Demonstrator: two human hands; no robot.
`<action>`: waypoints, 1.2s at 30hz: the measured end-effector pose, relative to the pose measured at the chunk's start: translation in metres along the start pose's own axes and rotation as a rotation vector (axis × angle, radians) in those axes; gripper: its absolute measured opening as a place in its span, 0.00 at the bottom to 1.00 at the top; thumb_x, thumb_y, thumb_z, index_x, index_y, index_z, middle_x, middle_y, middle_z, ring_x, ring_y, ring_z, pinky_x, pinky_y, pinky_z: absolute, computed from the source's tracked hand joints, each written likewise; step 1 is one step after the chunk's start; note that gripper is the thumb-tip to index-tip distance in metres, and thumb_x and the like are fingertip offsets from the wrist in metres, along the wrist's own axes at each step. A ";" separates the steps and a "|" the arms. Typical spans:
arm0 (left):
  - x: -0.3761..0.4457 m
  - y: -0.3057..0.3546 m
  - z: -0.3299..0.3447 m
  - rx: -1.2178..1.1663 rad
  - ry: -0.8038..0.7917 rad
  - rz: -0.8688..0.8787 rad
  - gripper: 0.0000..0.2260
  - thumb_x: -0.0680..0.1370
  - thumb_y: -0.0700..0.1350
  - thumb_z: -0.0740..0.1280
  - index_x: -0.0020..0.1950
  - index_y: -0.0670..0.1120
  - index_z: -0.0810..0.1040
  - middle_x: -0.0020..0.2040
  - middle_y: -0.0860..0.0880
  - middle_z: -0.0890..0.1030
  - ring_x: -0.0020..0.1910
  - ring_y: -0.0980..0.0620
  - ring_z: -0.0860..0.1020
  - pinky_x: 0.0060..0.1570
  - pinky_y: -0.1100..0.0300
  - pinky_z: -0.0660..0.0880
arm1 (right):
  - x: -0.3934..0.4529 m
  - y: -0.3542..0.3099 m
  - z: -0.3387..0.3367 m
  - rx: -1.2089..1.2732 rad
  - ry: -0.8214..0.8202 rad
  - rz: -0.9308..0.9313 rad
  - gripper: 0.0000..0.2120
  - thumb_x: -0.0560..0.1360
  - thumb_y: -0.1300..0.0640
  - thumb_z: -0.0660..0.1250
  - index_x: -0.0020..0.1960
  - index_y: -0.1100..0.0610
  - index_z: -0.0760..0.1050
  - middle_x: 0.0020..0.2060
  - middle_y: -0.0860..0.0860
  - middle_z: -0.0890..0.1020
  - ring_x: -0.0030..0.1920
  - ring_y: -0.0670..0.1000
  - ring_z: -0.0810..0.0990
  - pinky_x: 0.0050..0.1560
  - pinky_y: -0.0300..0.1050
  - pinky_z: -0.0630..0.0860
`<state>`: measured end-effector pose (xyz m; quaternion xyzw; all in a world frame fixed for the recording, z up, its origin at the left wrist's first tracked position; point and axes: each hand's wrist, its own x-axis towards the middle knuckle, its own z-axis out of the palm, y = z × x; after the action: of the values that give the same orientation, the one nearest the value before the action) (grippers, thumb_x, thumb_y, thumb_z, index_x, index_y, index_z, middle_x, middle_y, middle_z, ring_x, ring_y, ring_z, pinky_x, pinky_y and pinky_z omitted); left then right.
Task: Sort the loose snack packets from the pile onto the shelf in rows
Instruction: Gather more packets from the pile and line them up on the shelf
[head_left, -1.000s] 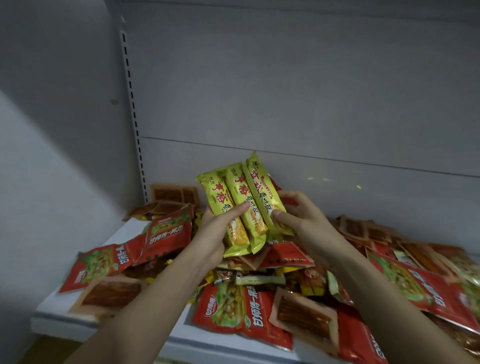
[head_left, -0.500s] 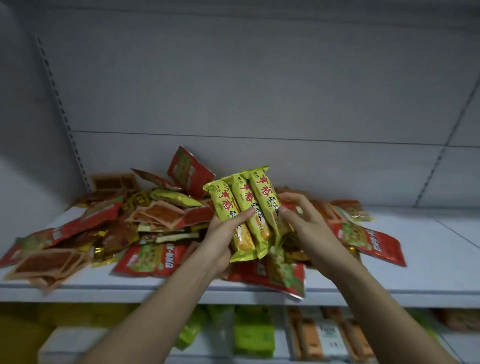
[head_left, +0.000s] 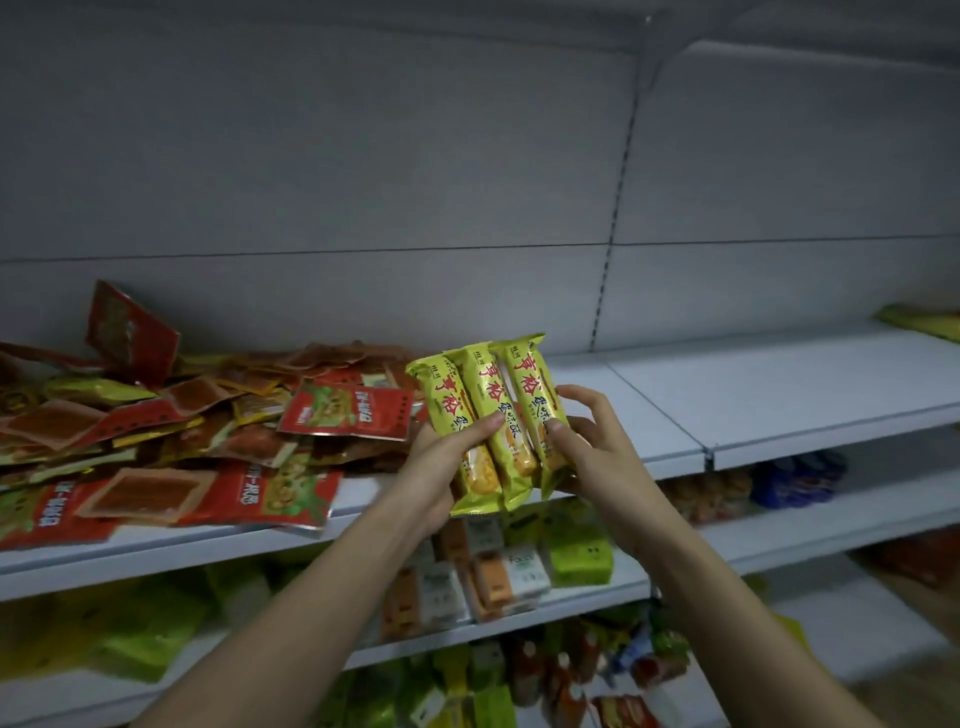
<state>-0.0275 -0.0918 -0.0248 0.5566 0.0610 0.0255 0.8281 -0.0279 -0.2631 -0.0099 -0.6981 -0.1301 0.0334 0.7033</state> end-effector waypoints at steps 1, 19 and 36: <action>0.005 -0.006 0.015 0.009 -0.020 -0.006 0.16 0.75 0.39 0.74 0.62 0.43 0.80 0.54 0.43 0.86 0.52 0.43 0.85 0.51 0.47 0.83 | 0.000 0.002 -0.016 0.005 0.012 0.007 0.13 0.83 0.56 0.61 0.65 0.44 0.69 0.56 0.54 0.81 0.44 0.53 0.86 0.41 0.50 0.82; 0.200 -0.135 0.296 -0.048 -0.264 -0.204 0.16 0.75 0.40 0.73 0.62 0.42 0.80 0.55 0.40 0.85 0.53 0.40 0.85 0.54 0.43 0.80 | 0.110 0.036 -0.330 -0.095 0.238 0.075 0.15 0.82 0.55 0.63 0.66 0.42 0.69 0.57 0.53 0.78 0.47 0.53 0.86 0.46 0.56 0.84; 0.297 -0.234 0.576 0.007 -0.414 -0.265 0.15 0.77 0.37 0.70 0.64 0.40 0.78 0.56 0.40 0.85 0.53 0.41 0.85 0.48 0.49 0.83 | 0.156 0.055 -0.633 -0.054 0.352 0.083 0.14 0.82 0.53 0.63 0.66 0.42 0.70 0.57 0.56 0.78 0.47 0.54 0.85 0.45 0.54 0.84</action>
<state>0.3357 -0.6767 -0.0484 0.5401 -0.0373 -0.1981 0.8171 0.2758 -0.8425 -0.0374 -0.7165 0.0229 -0.0638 0.6943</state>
